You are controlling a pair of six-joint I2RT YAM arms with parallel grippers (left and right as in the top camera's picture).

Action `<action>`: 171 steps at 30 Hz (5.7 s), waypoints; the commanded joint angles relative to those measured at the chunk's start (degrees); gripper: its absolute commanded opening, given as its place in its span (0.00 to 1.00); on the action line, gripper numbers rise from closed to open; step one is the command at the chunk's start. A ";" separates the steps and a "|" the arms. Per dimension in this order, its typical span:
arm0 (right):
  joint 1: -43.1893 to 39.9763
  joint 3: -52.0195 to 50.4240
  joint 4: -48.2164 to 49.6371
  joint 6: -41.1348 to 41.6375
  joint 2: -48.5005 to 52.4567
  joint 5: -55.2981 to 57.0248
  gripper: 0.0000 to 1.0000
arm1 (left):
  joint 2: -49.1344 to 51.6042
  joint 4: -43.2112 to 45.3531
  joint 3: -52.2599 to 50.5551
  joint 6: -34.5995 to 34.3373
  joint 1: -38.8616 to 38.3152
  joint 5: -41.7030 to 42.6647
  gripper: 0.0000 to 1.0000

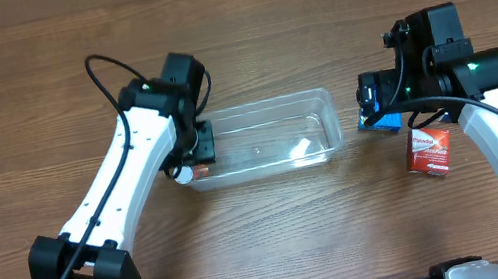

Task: Pack container
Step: 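Carry the orange tube into the container's left end and release, then grasp the blue box with the right gripper and lift it, then lower the blue box into the container's right side and release, then grasp the white Hansaplast box with the right gripper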

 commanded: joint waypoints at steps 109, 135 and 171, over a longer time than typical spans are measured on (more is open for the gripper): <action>21.70 15.89 -7.32 13.35 25.20 5.27 0.73 | -12.48 -9.68 22.49 0.28 19.96 -0.79 0.87; 6.36 27.93 -10.54 15.91 11.76 17.42 1.00 | -12.48 -9.70 22.49 0.28 19.96 -1.18 0.87; -27.87 19.54 -3.28 -5.46 38.23 8.02 1.00 | -12.48 -9.70 22.47 0.26 19.96 -1.01 0.88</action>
